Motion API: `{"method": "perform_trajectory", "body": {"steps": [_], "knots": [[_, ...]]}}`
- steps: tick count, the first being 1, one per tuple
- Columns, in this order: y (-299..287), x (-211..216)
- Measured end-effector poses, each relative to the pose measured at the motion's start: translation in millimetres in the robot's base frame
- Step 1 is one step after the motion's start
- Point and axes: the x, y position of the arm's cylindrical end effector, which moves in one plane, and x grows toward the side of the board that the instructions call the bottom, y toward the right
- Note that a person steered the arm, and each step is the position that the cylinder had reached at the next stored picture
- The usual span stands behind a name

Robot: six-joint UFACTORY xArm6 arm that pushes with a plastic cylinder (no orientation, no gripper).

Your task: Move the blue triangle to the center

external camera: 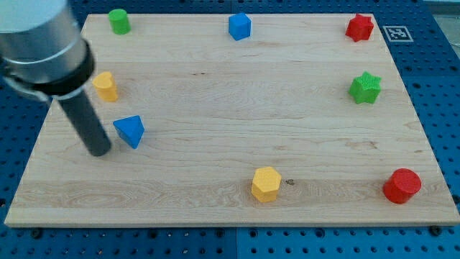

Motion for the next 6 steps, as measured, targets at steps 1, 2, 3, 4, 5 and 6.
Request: {"method": "perform_trajectory", "body": {"steps": [1,2,3,4,5,6], "knots": [[20,-8],[56,-19],[80,-35],[86,-48],[62,-53],[84,-62]]}}
